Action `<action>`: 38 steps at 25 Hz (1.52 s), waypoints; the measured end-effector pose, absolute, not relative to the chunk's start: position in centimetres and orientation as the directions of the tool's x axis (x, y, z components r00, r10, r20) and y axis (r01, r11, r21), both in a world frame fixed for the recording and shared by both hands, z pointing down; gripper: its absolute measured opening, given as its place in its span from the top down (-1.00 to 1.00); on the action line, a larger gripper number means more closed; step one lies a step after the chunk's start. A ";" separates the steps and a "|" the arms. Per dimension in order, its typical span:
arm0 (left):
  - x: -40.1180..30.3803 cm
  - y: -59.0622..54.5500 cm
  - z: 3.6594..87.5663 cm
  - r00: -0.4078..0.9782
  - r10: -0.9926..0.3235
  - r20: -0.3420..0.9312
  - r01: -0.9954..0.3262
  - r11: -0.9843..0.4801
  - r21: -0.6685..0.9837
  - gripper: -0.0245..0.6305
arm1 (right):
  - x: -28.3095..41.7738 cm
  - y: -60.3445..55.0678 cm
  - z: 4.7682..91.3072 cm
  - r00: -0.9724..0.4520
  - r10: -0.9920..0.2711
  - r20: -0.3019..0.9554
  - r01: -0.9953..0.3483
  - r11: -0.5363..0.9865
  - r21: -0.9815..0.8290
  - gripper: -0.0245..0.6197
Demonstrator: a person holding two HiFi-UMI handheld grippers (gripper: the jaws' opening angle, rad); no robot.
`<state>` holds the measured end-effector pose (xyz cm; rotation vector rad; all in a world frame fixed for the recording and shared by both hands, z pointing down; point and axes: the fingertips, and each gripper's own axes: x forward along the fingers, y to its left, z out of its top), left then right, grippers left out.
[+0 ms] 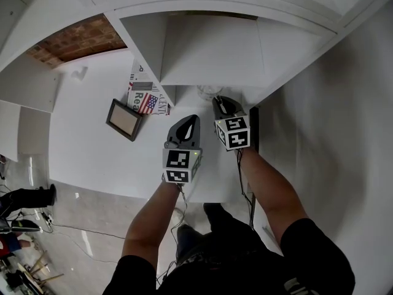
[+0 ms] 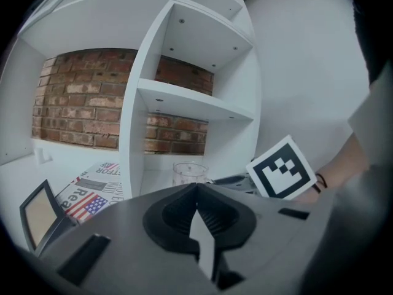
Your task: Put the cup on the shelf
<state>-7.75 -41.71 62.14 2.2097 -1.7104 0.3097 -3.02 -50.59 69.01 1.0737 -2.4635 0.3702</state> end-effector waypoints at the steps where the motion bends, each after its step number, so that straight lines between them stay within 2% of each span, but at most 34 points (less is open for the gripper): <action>1: -7.8 -41.8 62.2 0.254 -0.896 0.364 -0.967 -0.222 0.128 0.91 | -3.1 -50.6 69.2 -0.609 -0.629 0.483 -0.743 0.666 -0.069 0.79; 11: -7.2 -41.7 62.7 0.267 -0.890 0.369 -0.963 -0.230 0.142 0.91 | -3.5 -50.6 69.8 -0.612 -0.616 0.496 -0.739 0.669 -0.082 0.76; 15: -7.0 -41.4 62.5 0.275 -0.889 0.367 -0.961 -0.238 0.144 0.91 | -3.4 -50.4 70.1 -0.610 -0.604 0.513 -0.738 0.668 -0.092 0.67; 27: -7.5 -39.7 61.5 0.278 -0.892 0.357 -0.959 -0.238 0.154 0.91 | -1.6 -48.8 69.8 -0.560 -0.644 0.522 -0.788 0.608 -0.095 0.60; 30: -7.5 -38.7 61.1 0.281 -0.891 0.355 -0.958 -0.240 0.155 0.91 | -1.1 -47.7 69.2 -0.557 -0.648 0.519 -0.791 0.605 -0.093 0.67; 33: -7.5 -37.3 60.2 0.289 -0.893 0.345 -0.956 -0.250 0.154 0.91 | -0.5 -46.2 67.9 -0.546 -0.661 0.515 -0.798 0.598 -0.078 0.92; 38: -8.0 -33.9 58.3 0.305 -0.886 0.349 -0.951 -0.264 0.158 0.91 | -0.3 -42.4 64.9 -0.547 -0.668 0.505 -0.800 0.594 -0.082 0.92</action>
